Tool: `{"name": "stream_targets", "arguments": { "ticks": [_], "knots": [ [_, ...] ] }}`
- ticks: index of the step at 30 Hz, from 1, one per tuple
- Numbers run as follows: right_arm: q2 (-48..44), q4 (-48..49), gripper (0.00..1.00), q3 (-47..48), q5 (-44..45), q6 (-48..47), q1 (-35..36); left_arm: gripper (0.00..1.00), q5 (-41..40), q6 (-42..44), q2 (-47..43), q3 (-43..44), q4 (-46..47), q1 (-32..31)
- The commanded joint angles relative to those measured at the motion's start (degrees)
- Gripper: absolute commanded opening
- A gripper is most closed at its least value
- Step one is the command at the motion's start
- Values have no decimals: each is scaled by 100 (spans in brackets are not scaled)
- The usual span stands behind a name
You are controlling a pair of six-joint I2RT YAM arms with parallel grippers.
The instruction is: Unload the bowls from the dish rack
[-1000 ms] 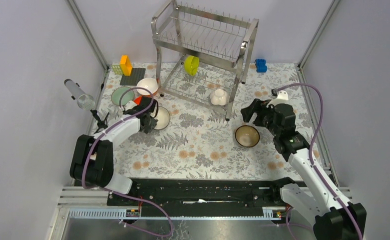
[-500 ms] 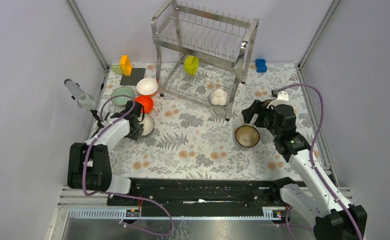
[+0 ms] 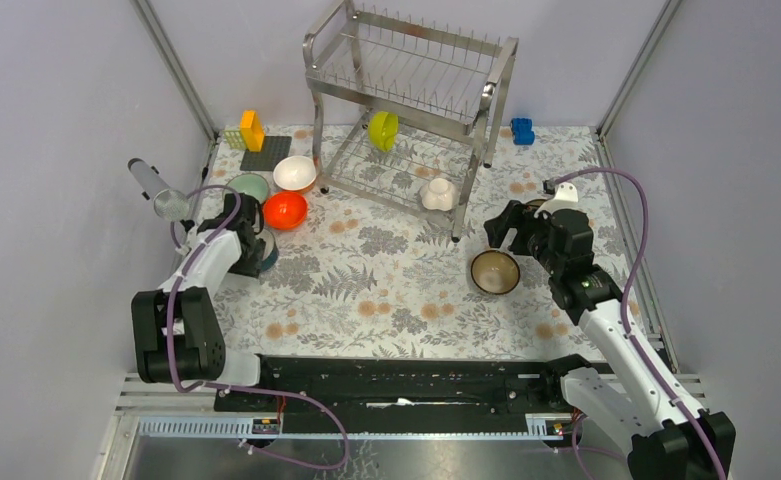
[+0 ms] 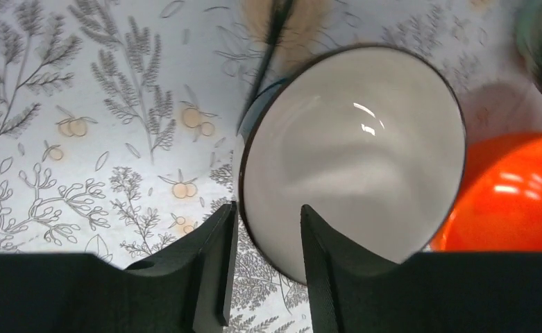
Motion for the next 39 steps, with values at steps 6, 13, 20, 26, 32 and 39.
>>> {"name": "stream_targets", "arguments": {
  "ticks": [6, 13, 20, 26, 32, 39],
  "knots": [
    [-166, 31, 90, 177, -321, -106, -16, 48, 448, 638, -501, 122, 459, -19],
    [-19, 52, 84, 243, -630, -1, -11, 48, 660, 894, -726, -51, 660, -728],
    [166, 625, 77, 19, -923, 328, 273, 47, 633, 947, -610, 4, 836, -1484],
    [434, 785, 77, 63, -828, 369, 554, 46, 612, 1094, -353, 132, 839, -1747],
    [696, 936, 76, 198, -840, 219, 1049, 44, 359, 1420, -305, 281, 890, -2142],
    [1373, 1748, 73, 140, -774, 671, 1711, 42, 220, 2272, -318, 408, 1157, -2584]
  ]
}}
